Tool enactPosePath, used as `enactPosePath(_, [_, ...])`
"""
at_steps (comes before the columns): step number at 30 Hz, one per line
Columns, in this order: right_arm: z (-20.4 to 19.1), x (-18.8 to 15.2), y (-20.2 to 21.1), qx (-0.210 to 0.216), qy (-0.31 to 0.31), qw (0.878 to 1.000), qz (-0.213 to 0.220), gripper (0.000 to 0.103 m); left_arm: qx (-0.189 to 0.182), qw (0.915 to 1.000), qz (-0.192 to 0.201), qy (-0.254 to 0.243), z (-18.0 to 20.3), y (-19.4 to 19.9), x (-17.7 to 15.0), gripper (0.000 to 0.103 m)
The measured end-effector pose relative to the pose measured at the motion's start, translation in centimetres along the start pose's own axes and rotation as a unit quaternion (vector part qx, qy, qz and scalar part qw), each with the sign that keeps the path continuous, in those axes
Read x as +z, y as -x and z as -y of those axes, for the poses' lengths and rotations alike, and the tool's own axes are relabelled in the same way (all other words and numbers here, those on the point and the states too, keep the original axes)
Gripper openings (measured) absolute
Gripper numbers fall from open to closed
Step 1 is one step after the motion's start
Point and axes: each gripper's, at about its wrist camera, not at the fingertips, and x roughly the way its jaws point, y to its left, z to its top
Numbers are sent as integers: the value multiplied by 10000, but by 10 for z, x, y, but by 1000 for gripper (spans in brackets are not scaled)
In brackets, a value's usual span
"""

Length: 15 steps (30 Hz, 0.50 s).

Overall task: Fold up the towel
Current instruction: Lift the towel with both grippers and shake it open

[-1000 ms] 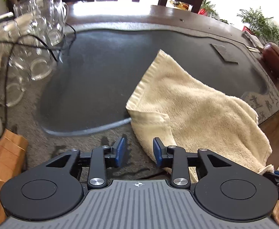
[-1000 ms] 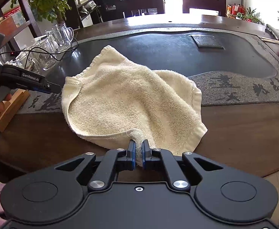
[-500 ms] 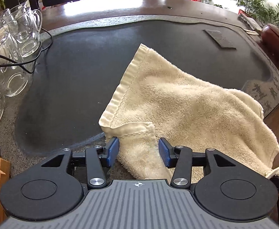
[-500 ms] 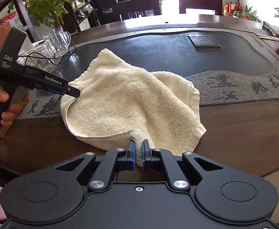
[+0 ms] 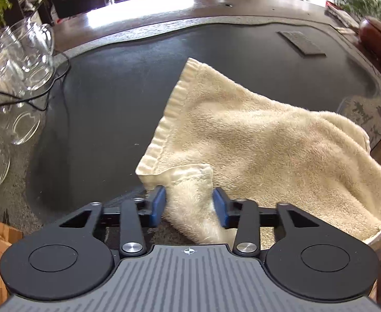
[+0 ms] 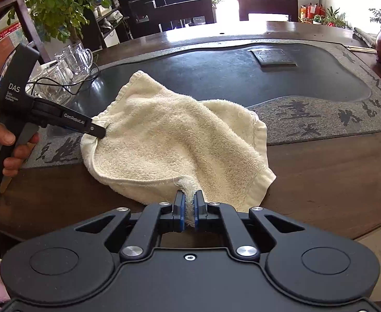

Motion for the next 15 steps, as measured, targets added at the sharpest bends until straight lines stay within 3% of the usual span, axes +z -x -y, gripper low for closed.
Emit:
enactPosePath(3, [6, 3, 3, -27, -23, 10000, 63, 7, -150, 9996, 27, 249, -11, 6, 0, 13])
enactPosePath(6, [11, 7, 8, -68, -90, 9997, 200, 7, -309, 9984, 157, 457, -19, 16, -2, 13])
enactPosePath(15, [23, 35, 27, -277, -87, 9967, 763, 7, -962, 9845, 1021, 1050, -32, 61, 15, 11])
